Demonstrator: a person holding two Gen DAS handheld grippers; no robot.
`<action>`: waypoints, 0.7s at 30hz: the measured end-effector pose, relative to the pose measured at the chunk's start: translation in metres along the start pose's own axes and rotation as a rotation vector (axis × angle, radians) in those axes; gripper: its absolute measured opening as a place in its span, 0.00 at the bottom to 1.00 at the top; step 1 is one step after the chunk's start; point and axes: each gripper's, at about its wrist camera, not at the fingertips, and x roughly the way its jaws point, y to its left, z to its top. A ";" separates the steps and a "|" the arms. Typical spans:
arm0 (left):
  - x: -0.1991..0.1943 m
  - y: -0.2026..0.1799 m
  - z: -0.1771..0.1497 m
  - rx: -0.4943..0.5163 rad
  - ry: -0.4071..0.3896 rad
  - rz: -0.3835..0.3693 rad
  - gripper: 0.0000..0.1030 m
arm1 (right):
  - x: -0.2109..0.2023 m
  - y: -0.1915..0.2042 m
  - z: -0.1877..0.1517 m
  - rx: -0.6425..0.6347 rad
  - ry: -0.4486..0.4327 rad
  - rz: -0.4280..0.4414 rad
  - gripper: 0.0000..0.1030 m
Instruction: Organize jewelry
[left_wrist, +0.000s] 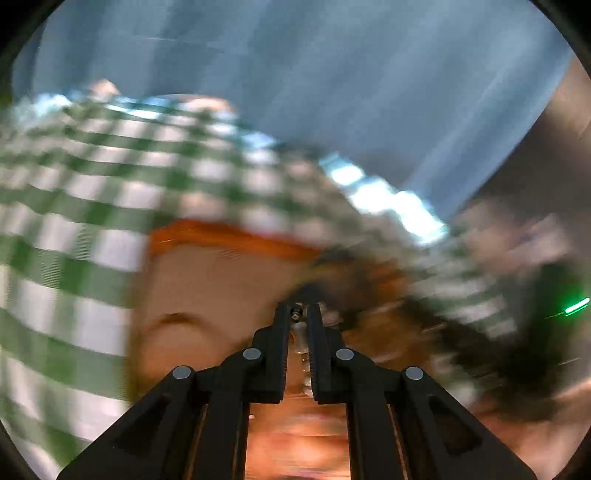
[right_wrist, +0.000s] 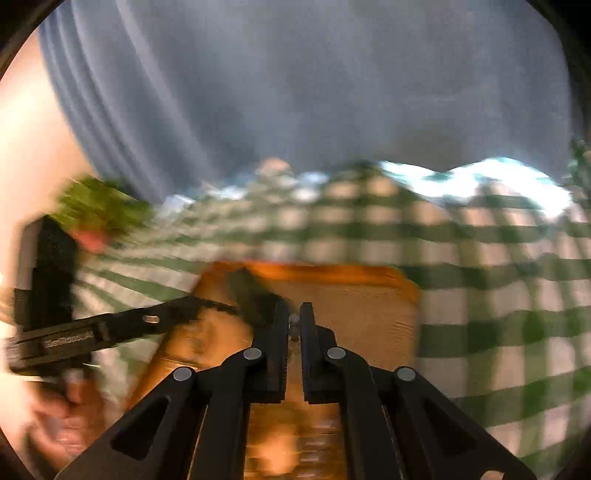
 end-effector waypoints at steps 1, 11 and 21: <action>0.005 -0.002 -0.002 0.024 0.018 0.060 0.10 | 0.006 -0.001 -0.003 -0.012 0.024 -0.038 0.05; 0.014 -0.033 -0.017 0.180 0.015 0.264 0.14 | 0.020 -0.012 -0.012 0.030 0.097 -0.189 0.21; -0.067 -0.063 -0.052 0.196 -0.127 0.270 0.81 | -0.031 0.022 -0.045 0.000 0.012 -0.178 0.67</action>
